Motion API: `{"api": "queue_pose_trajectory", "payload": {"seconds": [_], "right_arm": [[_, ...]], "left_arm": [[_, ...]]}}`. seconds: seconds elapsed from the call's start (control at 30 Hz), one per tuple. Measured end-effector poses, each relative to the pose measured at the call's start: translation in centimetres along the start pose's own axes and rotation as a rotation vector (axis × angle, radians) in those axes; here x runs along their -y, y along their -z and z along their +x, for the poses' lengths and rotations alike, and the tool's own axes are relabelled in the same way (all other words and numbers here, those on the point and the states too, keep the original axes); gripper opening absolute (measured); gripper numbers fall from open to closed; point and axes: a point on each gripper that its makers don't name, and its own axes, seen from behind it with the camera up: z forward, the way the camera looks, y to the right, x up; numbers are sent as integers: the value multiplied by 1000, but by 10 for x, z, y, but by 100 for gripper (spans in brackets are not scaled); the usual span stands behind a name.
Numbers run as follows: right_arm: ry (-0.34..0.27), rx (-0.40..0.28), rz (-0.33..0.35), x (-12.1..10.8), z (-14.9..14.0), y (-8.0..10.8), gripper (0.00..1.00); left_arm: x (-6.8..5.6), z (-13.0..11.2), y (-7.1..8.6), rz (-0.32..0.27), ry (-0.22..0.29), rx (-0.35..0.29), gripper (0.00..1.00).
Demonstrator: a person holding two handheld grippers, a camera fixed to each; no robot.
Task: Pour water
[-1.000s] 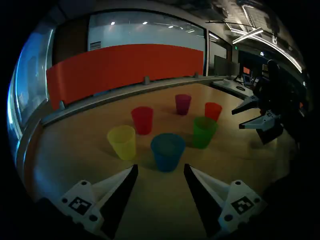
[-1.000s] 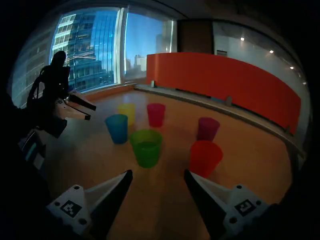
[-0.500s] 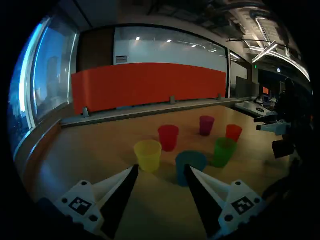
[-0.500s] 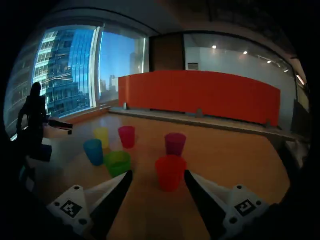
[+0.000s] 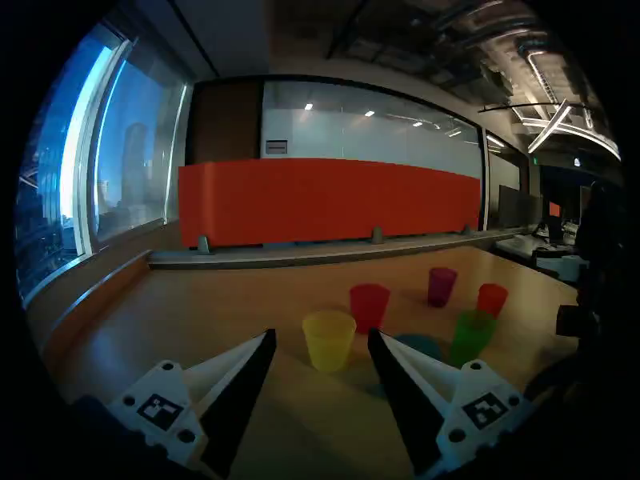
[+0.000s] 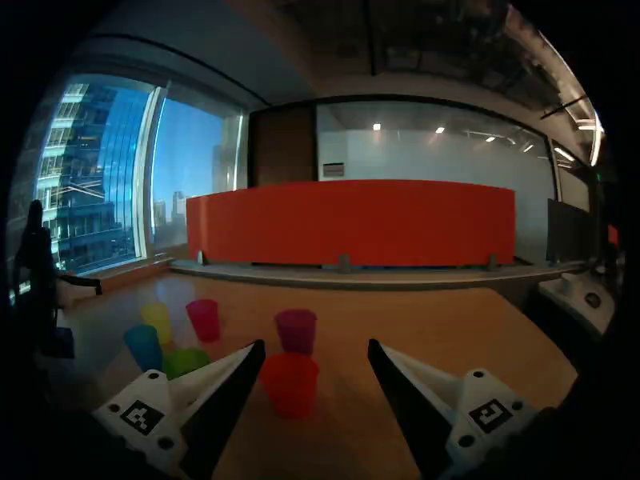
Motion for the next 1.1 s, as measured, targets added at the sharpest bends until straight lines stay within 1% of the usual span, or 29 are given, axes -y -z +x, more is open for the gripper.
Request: {"api": "queue_pose_trajectory", "payload": {"seconds": [0.17,0.27,0.37,0.57,0.7,0.87,1.1], "right_arm": [[-1,-66,-81,-18,11,-3,99],[2,-98,-123,-26,17,-4,99],[13,-127,-153,-30,25,-3,99],[78,-178,-205,-29,40,1,100],[98,-191,-218,-26,44,0,99],[92,-193,-230,-25,45,-1,99],[74,-188,-246,-26,39,2,99]], "left_arm": [[8,7,-1,37,14,-40,84],[12,14,0,60,9,-72,84],[13,22,1,72,0,-99,84],[12,37,0,90,-29,-140,84],[12,47,0,111,-48,-171,84],[10,52,-1,122,-62,-193,85],[13,48,-3,129,-43,-192,84]]}}
